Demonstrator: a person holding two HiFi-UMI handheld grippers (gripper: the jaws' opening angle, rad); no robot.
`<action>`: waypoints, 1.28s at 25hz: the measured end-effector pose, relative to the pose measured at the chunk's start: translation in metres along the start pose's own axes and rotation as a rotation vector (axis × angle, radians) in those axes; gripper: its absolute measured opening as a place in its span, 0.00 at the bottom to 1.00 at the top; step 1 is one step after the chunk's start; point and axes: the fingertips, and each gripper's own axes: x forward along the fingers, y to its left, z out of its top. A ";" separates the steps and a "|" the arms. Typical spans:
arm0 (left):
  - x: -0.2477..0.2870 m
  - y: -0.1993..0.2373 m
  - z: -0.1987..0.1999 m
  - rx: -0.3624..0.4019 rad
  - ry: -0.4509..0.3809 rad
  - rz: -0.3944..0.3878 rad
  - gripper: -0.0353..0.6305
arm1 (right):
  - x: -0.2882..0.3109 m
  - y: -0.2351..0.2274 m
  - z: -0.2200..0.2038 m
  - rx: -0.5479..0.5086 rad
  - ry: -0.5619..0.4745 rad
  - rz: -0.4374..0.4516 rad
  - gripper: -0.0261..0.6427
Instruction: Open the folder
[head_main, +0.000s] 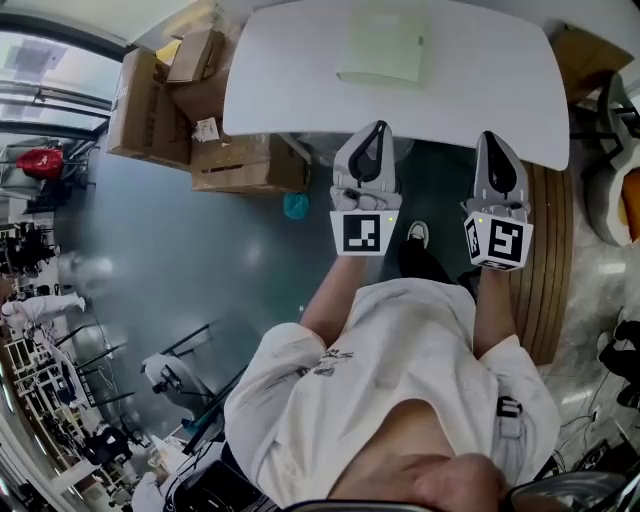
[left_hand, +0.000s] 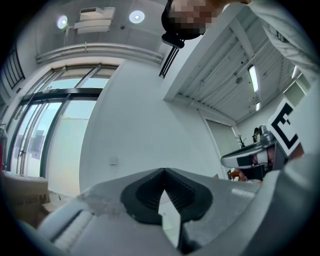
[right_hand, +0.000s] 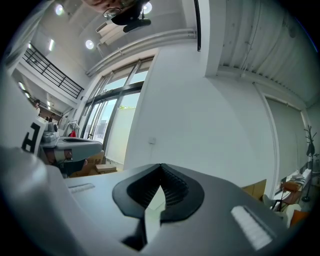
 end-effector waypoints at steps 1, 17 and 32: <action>0.009 0.000 0.000 0.008 -0.006 0.000 0.05 | 0.007 -0.006 -0.002 0.001 0.002 0.002 0.04; 0.134 0.009 -0.009 0.030 -0.002 0.015 0.05 | 0.117 -0.070 -0.008 0.020 -0.019 0.039 0.04; 0.192 0.030 -0.027 0.044 -0.044 -0.032 0.05 | 0.164 -0.079 -0.032 -0.008 0.020 0.008 0.04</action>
